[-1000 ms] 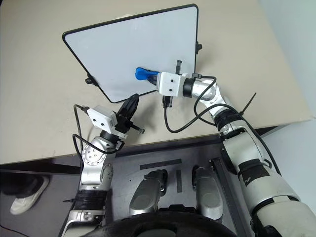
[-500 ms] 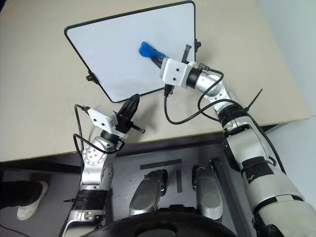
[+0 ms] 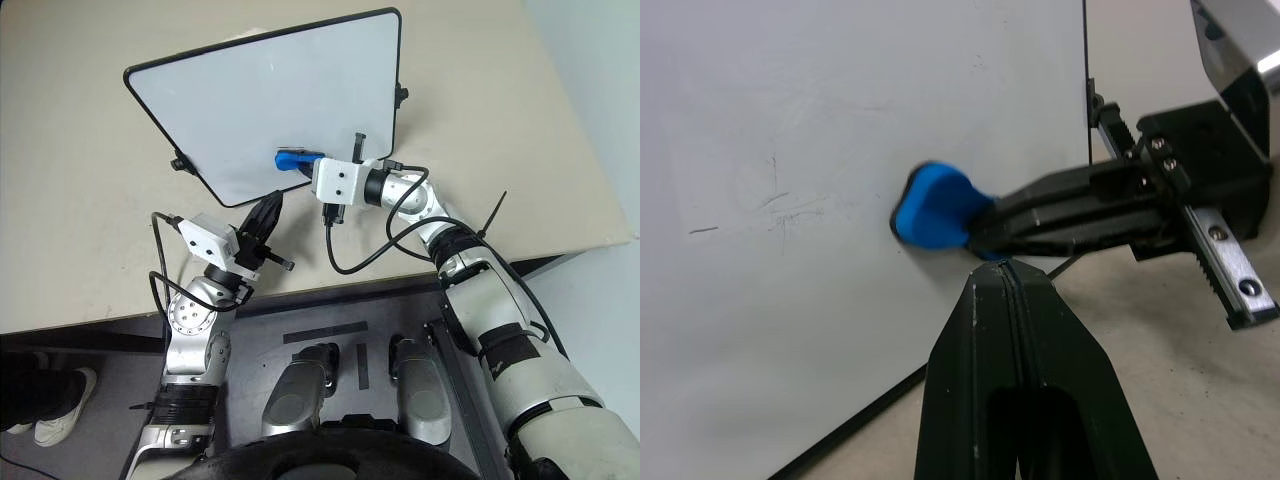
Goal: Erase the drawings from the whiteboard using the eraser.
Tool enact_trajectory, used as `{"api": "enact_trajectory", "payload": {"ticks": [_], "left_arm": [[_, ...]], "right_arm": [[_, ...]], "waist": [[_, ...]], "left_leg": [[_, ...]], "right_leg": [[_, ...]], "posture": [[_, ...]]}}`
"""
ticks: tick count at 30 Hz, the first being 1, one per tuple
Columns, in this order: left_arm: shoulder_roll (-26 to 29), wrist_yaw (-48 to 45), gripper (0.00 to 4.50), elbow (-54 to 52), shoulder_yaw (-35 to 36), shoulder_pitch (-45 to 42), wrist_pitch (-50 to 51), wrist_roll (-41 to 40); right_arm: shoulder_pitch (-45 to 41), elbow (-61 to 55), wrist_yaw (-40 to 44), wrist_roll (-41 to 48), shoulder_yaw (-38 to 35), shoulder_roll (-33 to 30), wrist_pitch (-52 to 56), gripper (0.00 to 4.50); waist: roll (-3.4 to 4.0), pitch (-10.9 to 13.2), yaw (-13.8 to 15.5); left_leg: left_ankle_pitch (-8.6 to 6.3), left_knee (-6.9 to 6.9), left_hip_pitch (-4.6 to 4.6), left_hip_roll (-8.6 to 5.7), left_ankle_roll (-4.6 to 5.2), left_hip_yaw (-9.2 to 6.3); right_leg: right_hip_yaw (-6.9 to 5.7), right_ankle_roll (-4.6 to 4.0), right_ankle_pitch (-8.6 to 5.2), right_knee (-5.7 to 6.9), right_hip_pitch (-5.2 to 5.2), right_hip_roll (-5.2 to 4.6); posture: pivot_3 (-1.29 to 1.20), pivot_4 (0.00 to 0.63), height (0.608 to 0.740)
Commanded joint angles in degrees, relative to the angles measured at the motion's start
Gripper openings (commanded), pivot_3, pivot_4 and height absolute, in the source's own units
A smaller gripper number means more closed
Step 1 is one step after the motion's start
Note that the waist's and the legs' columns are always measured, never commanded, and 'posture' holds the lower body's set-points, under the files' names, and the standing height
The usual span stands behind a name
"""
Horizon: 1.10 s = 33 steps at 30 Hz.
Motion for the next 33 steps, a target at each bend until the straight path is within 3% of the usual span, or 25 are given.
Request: {"api": "enact_trajectory", "payload": {"ticks": [1,8,13,17,21,28,30,33], "left_arm": [[-0.19,0.15,0.00,-1.22,-0.09,-0.19,-1.30,0.08],[-0.25,0.38,0.00,-1.31,-0.05,-0.26,-1.28,0.10],[-0.25,0.60,0.00,-2.13,0.06,0.65,-1.26,0.10],[0.23,0.52,0.00,-2.66,0.55,1.46,-1.02,-0.24],[0.86,0.03,0.00,-2.65,0.87,1.59,-0.62,-0.69],[1.50,-1.07,0.00,-1.37,0.69,-0.33,0.09,-1.13],[1.52,-1.37,0.00,-1.13,0.66,-0.60,0.11,-1.18],[1.53,-1.67,0.00,-1.20,0.67,-0.86,0.31,-1.24]], "right_arm": [[-1.39,0.25,-1.64,-0.59,-0.23,-0.03,0.95,0.03],[0.53,-1.74,1.96,1.16,-1.27,-1.71,-0.14,0.03],[7.42,-13.89,13.27,9.44,-3.25,-6.53,1.83,0.03],[18.18,-37.93,23.66,20.12,-5.11,-13.93,18.02,0.03],[26.80,-55.08,27.99,24.15,-5.70,-21.50,33.22,0.03],[31.91,-61.79,28.35,21.72,-4.90,-26.52,42.22,0.03],[31.97,-62.40,28.28,21.83,-4.73,-26.27,43.50,0.03],[31.38,-62.34,27.24,21.72,-4.97,-25.35,44.71,0.61]], "waist": [[0.00,0.00,0.00],[0.00,0.00,0.04],[-0.01,-0.01,0.66],[-0.03,-0.02,0.64],[-0.07,-0.04,0.60],[-0.09,-0.05,0.06],[-0.09,-0.05,0.04],[-0.09,-0.05,0.07]], "left_leg": [[-0.01,-0.01,0.00,0.00,-0.01,0.00],[-0.02,-0.01,0.02,0.00,-0.02,-0.01],[-0.01,-0.01,-0.01,0.00,0.00,0.02],[0.03,0.04,-0.14,0.00,0.02,0.12],[0.06,0.05,-0.10,0.00,0.09,0.16],[0.33,0.03,0.18,0.00,0.21,0.17],[0.47,0.03,0.18,0.00,0.27,0.17],[0.56,0.03,0.18,-0.01,0.23,0.16]], "right_leg": [[0.00,0.00,0.00,0.01,-0.01,0.00],[0.00,-0.09,0.06,0.08,-0.02,0.00],[0.00,-0.05,0.03,0.05,0.01,0.00],[-0.01,0.09,-0.08,-0.02,0.01,0.00],[-0.02,0.16,-0.30,0.04,0.06,0.00],[0.00,0.26,-0.29,0.10,0.33,0.00],[0.01,0.74,-0.48,0.08,0.36,0.01],[0.01,0.84,-0.50,0.08,0.40,0.01]], "posture": [[0.00,0.150,0.740],[0.00,0.150,0.740],[0.00,0.150,0.740],[0.00,0.150,0.740],[0.00,0.150,0.740],[0.00,0.150,0.740],[0.00,0.150,0.740],[0.00,0.150,0.740]]}}
